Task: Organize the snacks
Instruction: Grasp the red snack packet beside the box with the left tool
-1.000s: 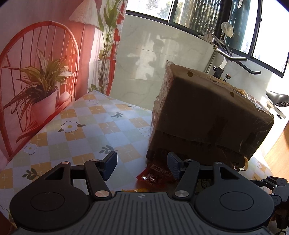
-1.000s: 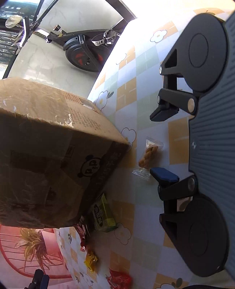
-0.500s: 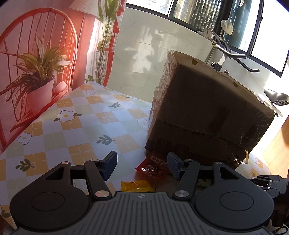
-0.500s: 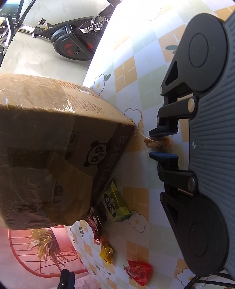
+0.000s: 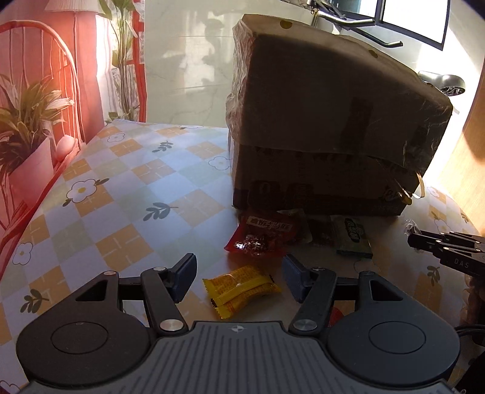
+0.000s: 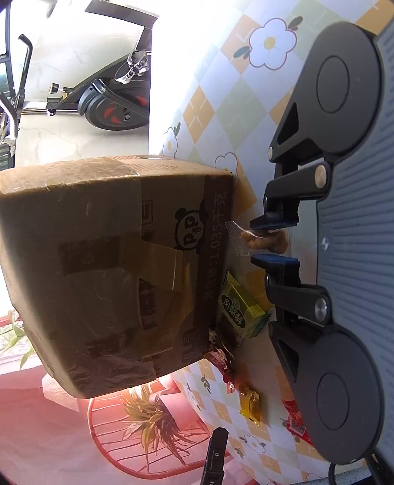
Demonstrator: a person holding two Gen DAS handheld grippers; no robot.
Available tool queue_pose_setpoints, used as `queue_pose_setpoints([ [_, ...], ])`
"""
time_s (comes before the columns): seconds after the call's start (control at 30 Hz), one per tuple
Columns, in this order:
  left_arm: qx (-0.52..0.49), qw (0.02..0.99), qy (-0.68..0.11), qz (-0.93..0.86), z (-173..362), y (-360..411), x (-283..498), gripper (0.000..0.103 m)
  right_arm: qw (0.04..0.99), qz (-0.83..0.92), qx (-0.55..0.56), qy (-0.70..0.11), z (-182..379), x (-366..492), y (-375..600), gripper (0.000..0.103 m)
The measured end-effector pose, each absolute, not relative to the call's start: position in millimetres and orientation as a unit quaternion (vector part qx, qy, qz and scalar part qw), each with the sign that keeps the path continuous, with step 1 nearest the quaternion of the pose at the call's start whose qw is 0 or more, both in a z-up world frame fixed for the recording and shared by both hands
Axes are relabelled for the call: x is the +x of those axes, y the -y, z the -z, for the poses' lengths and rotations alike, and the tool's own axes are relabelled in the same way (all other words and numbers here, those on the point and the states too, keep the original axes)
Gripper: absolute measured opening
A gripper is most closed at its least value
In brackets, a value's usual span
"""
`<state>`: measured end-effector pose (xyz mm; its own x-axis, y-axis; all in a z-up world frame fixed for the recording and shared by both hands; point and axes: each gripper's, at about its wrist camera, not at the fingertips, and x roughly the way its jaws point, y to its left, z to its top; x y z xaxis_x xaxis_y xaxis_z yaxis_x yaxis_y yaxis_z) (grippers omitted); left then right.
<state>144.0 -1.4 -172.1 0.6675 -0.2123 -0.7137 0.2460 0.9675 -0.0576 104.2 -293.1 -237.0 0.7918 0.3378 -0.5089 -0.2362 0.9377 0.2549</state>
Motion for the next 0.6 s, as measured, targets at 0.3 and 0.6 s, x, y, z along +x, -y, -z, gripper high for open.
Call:
queue_pose_setpoints([
  [0.3, 0.044, 0.905, -0.389, 0.169, 190, 18, 177, 0.073, 0.946, -0.139, 0.084, -0.279, 240, 102, 291, 0.019],
  [0.6, 0.117, 0.886, -0.4, 0.203, 215, 38, 207, 0.075, 0.945, -0.141, 0.086, -0.28, 241, 101, 293, 0.019],
])
